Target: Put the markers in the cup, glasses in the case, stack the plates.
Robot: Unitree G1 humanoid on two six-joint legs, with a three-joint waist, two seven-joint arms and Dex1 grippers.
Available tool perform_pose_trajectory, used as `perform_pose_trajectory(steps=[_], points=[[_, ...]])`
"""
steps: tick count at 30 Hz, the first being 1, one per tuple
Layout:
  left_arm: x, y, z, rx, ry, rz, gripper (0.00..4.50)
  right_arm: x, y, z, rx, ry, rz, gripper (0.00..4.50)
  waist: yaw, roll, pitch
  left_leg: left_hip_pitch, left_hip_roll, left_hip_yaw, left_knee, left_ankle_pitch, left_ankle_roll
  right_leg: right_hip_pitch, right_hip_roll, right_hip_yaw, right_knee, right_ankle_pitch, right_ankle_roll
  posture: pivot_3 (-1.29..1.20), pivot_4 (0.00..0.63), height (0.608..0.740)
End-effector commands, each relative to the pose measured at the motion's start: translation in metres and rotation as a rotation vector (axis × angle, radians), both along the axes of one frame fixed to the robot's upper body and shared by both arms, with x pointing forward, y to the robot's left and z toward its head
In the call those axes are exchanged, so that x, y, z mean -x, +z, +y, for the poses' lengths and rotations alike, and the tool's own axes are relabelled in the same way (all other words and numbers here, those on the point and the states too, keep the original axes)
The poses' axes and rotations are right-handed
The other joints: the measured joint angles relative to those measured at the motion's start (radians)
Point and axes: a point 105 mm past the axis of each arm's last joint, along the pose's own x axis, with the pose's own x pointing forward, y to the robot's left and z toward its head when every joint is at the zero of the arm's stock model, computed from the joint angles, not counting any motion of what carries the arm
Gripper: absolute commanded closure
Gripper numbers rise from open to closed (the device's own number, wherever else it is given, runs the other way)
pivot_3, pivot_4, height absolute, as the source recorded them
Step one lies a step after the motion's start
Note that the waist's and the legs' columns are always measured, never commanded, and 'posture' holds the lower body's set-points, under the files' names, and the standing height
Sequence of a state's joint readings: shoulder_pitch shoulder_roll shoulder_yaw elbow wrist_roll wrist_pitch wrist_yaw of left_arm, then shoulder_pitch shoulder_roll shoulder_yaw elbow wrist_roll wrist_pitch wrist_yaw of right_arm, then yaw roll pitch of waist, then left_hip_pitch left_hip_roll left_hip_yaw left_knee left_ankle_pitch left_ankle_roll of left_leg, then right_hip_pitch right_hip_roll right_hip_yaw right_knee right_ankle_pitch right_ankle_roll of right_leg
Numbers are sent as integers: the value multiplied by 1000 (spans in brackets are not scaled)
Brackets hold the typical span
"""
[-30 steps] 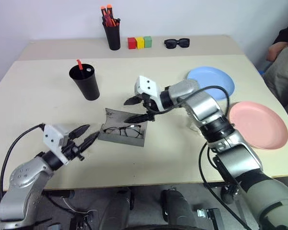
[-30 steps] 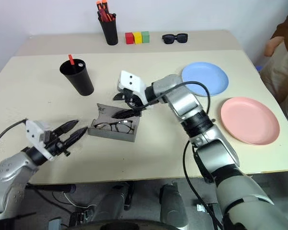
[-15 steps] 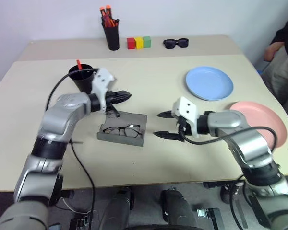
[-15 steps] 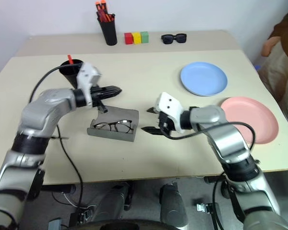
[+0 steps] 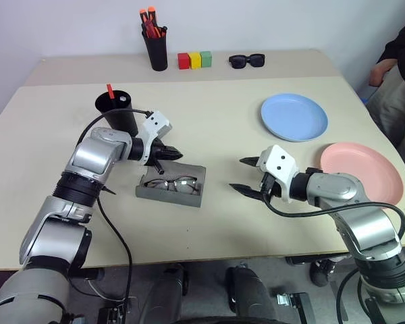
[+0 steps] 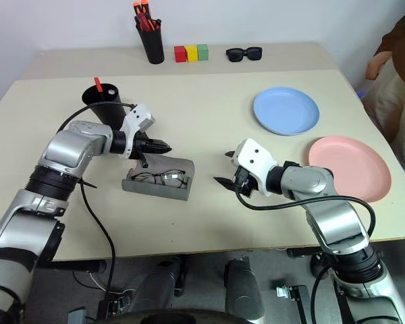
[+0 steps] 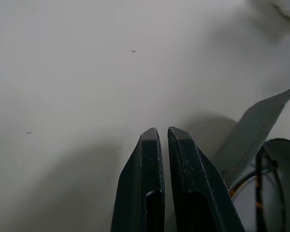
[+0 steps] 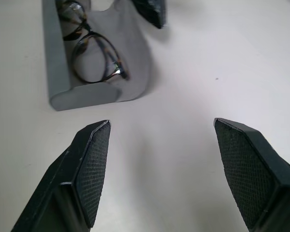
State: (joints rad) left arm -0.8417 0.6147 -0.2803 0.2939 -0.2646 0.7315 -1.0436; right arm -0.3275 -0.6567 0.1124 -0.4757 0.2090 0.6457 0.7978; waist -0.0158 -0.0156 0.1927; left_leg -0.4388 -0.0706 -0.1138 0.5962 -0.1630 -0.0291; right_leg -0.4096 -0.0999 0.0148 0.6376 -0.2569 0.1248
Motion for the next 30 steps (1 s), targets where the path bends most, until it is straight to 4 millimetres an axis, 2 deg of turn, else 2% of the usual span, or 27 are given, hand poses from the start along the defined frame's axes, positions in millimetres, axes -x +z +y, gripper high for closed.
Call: perform_pose_trajectory(steps=[1,4,17,21,26,30], points=[[13,3,9,-1,-27,-8,4225,-7,16,0,-11,-2,-73,1043,-2,0,0,0,0,0,0,0,0,0,0,1,0,0,0,0,150,740],[26,2,17,-6,-29,-25,4225,-13,18,1,-11,-1,-82,1043,-5,0,0,0,1,0,0,0,0,0,0,1,0,0,0,0,150,740],[57,3,39,8,35,-130,4225,-28,18,7,-19,16,-95,1043,1,1,0,1,1,0,0,0,0,0,-2,0,0,0,0,0,150,740],[76,0,44,95,64,-162,4225,-31,18,8,-29,12,-98,1043,-1,1,0,1,1,0,0,0,0,0,-2,1,0,0,0,0,150,740],[85,3,43,172,86,-201,4225,-35,19,6,-38,-7,-100,1043,7,0,0,1,0,0,0,0,0,0,-3,0,0,-2,-4,0,150,740],[94,17,35,290,64,-217,4225,-54,26,-11,-37,-112,-97,1043,4,1,0,1,0,0,0,0,0,1,-3,1,-1,-2,-4,0,150,740]])
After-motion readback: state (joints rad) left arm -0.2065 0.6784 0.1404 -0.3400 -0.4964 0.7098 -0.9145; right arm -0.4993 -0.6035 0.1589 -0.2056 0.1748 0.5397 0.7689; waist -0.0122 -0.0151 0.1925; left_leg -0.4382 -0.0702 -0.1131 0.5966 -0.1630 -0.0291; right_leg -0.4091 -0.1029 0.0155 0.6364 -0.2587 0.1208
